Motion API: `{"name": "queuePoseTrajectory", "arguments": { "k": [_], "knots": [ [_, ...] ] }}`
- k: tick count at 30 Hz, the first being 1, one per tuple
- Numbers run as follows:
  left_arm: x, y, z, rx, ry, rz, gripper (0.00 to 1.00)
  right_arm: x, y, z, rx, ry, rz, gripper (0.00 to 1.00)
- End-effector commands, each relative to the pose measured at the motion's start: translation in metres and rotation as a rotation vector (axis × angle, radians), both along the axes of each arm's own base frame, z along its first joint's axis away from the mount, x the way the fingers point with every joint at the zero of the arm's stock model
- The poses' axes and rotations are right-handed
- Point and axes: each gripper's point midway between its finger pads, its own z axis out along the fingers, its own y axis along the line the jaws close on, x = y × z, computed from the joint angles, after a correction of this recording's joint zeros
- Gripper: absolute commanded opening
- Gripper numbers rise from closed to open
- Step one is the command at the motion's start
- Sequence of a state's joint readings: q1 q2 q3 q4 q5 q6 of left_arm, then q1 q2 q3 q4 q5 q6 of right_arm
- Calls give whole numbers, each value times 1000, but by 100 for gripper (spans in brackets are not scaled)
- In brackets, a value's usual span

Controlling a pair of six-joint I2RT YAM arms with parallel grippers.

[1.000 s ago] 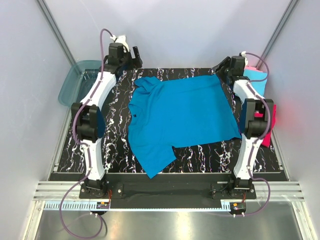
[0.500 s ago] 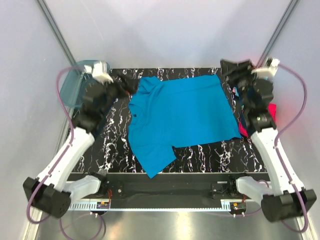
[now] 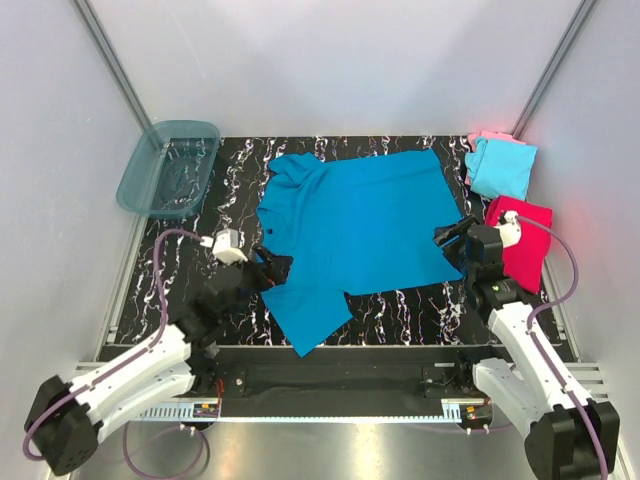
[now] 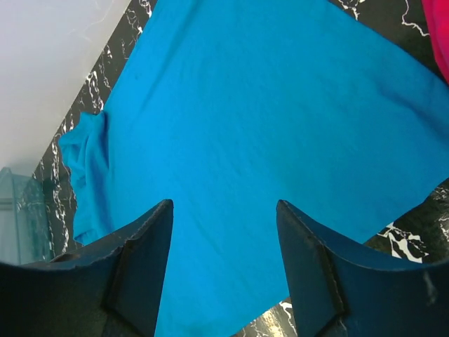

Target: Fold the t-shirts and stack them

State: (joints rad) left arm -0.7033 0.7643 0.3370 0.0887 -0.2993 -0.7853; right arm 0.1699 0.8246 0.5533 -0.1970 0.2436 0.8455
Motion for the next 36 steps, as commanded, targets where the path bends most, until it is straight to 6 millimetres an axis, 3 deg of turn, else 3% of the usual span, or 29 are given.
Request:
{"name": "queuePoseTrajectory", "arguments": {
  "k": [1,6,7,8,11,15,16,20,26,32,36],
  "knots": [
    [0,19,10,-60,-58,134,93,0,-4,-7,29,14,-50,68],
    [-13,35,0,-69,-56,162,93,-12,-20,-29,52,70,-89,72],
    [-16,38,-7,-66,-33,168,93,-15,-32,-38,67,90,-128,72],
    [-19,39,-15,-69,-22,167,93,-15,-31,-41,96,102,-120,72],
    [-22,40,-32,-93,20,182,93,-11,-43,-51,125,150,-156,73],
    [-25,38,-52,-87,74,187,94,-5,-46,-63,178,201,-172,73],
    [-22,36,-49,-107,60,186,94,-2,-46,-65,194,202,-172,73],
    [-24,33,-76,-88,122,187,94,3,-47,-84,263,248,-194,73],
    [-24,29,-91,-86,148,186,94,10,-47,-91,303,260,-211,72],
    [-18,26,-93,-66,143,184,94,7,-55,-94,321,277,-257,72],
    [-12,19,-92,-50,146,172,94,4,-63,-81,297,250,-285,71]
  ]
}}
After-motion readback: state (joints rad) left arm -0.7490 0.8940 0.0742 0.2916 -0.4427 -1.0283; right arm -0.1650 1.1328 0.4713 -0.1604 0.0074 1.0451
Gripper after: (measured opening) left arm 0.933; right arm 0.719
